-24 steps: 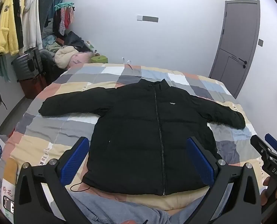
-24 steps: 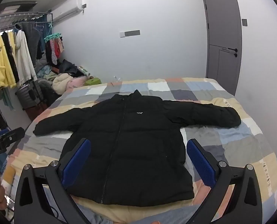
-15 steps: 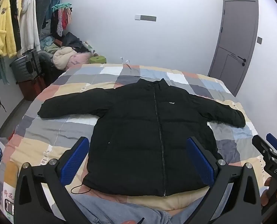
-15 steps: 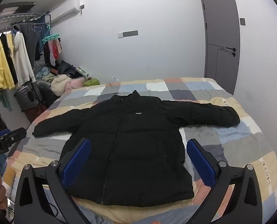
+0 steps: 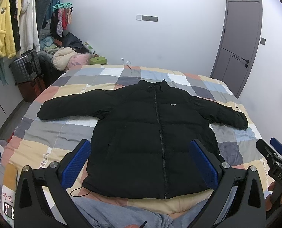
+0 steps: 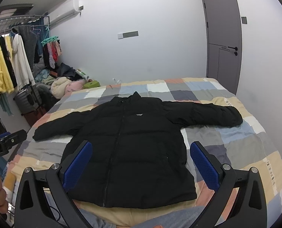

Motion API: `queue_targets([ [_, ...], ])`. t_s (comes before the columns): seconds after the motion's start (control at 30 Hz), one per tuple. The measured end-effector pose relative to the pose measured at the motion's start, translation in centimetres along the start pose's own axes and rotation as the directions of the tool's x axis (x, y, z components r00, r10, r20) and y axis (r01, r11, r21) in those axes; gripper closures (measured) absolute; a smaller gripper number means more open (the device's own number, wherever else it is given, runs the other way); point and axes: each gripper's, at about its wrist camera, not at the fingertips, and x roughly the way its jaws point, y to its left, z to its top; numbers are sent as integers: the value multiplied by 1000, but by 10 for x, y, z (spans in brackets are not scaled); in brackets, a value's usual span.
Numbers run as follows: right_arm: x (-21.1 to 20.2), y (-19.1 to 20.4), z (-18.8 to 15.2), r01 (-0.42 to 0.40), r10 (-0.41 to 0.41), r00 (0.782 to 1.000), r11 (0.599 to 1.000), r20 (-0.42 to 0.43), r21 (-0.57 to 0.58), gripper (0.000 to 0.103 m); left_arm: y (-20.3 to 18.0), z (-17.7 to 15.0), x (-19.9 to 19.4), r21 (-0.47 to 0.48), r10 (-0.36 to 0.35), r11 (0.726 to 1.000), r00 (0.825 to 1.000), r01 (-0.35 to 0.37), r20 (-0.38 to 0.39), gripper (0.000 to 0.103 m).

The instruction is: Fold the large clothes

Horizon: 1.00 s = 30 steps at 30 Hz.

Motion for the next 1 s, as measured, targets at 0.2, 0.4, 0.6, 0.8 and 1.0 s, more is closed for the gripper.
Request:
queue_targets([
  [0.2,1,0,-1,-3,3,1000,1000,-13,8,0,-1,0,-1,2,-3,1000,1000,3,-2,0],
  [0.4,1,1,-3,0,0,1000,1000,-17,8,0,-7,-2,-2,11,-4,1000,1000,4,-5,0],
  [0.6,2,-1,-6,-8,8,1000,1000,-11,6,0,-10,-1,0,11,-3,1000,1000,3,-9,0],
  [0.8,3,-2,-7,-8,8,1000,1000,-29,6,0,-10,-2,1,10,-4,1000,1000,4,-8,0],
  [1.0,7,-4,-5,-11,12,999,1000,-35,16,0,-9,-2,9,2,-10,1000,1000,10,-13,0],
])
